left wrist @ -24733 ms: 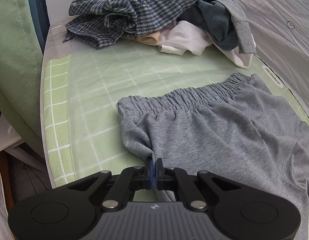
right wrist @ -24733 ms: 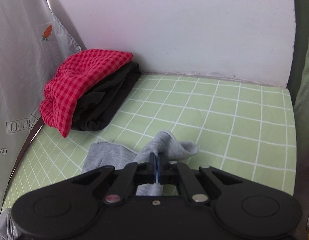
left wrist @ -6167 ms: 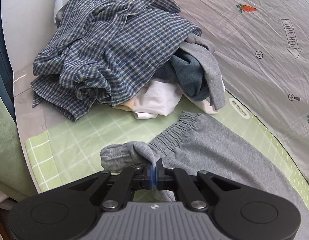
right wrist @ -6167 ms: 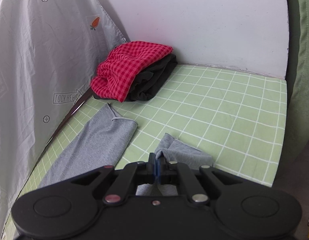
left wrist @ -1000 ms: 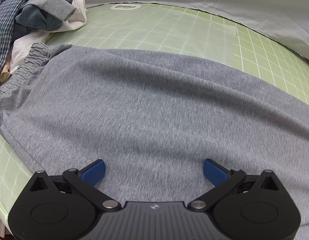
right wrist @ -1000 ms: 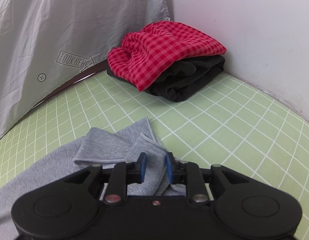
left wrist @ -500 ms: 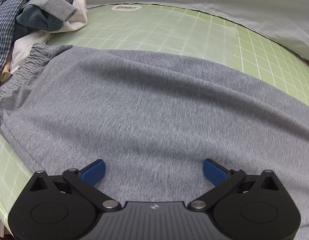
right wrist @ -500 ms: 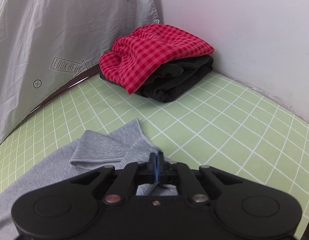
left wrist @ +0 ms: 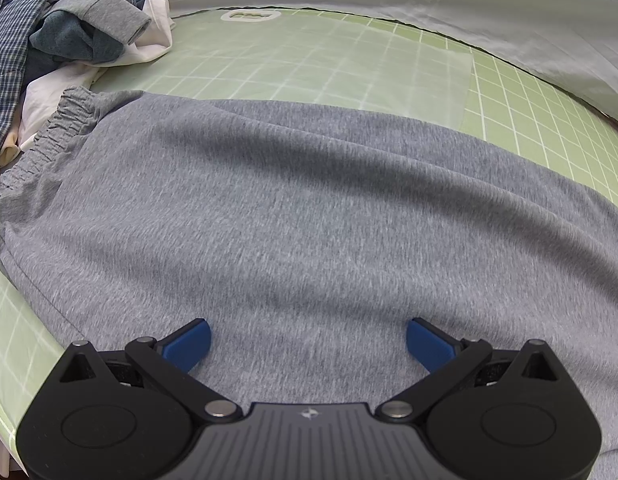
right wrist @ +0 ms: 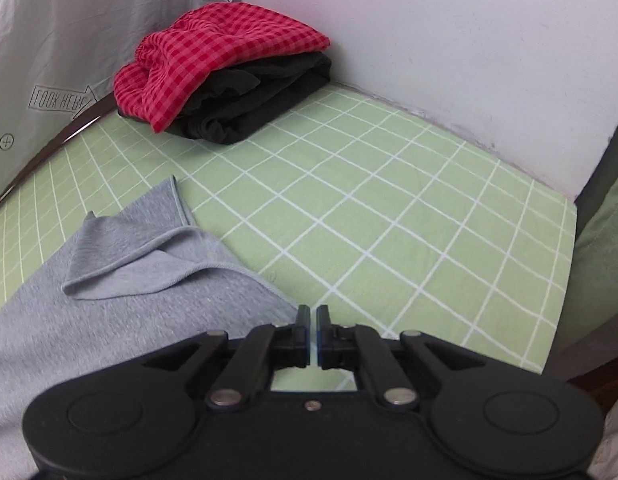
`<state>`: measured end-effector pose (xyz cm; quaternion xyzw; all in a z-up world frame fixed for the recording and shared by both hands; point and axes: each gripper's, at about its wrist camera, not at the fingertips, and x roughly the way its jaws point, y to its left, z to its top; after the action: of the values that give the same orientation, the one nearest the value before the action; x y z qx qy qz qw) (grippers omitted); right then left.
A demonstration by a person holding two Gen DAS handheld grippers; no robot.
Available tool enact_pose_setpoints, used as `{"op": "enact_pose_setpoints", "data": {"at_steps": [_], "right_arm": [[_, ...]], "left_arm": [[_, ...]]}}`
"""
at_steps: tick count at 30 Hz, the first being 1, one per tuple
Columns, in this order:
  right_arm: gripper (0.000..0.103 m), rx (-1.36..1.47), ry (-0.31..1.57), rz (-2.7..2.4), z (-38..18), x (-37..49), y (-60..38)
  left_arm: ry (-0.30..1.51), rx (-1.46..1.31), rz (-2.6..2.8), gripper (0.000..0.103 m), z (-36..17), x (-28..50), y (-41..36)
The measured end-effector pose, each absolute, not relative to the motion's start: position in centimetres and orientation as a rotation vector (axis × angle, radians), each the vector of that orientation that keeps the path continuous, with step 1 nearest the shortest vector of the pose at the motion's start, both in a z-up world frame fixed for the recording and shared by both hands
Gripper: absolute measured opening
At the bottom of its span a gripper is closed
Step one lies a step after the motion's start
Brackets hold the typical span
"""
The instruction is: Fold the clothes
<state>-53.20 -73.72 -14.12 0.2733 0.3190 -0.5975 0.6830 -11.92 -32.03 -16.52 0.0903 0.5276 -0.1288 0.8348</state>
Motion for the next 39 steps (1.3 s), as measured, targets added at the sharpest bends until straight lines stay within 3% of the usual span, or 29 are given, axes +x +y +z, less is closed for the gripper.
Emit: {"op": "enact_pose_setpoints", "data": {"at_steps": [2, 10, 16, 18, 22, 32, 33, 35, 37, 39], "right_arm": [[0.046, 0.524, 0.715, -1.295, -13.4, -51.8, -73.6], [0.060, 0.364, 0.728, -0.975, -13.2, -43.8, -73.7], [0.061, 0.337, 0.766, -0.897, -15.4, -38.9, -73.4], [0.056, 0.327, 0.784, -0.898, -15.9, -38.1, -73.6], [0.003, 0.326, 0.794, -0.904, -16.4, -38.0, -74.7], [0.006, 0.260, 0.756, -1.170, -14.3, -39.7, -85.0], [0.009, 0.268, 0.744, -1.182, -13.9, -39.9, -85.2], [0.032, 0.274, 0.726, -1.184, -13.4, -40.4, -84.7], [0.040, 0.265, 0.717, -1.157, -13.1, -40.6, -83.0], [0.042, 0.273, 0.740, -1.102, -13.6, -40.8, -80.6]], "left_arm": [[1.117, 0.191, -0.273, 0.103, -16.5, -11.9, -32.0], [1.119, 0.191, -0.270, 0.103, -16.4, -11.9, -32.0], [1.121, 0.187, -0.262, 0.103, -16.4, -11.9, -32.1], [1.122, 0.186, -0.261, 0.103, -16.4, -11.8, -32.1], [1.127, 0.188, -0.261, 0.103, -16.4, -11.7, -32.1], [1.131, 0.181, -0.248, 0.103, -16.4, -11.5, -32.5], [1.131, 0.180, -0.247, 0.103, -16.4, -11.6, -32.5], [1.131, 0.179, -0.245, 0.103, -16.4, -11.6, -32.5], [1.135, 0.178, -0.242, 0.103, -16.4, -11.5, -32.5], [1.145, 0.179, -0.238, 0.103, -16.4, -11.4, -32.6]]}}
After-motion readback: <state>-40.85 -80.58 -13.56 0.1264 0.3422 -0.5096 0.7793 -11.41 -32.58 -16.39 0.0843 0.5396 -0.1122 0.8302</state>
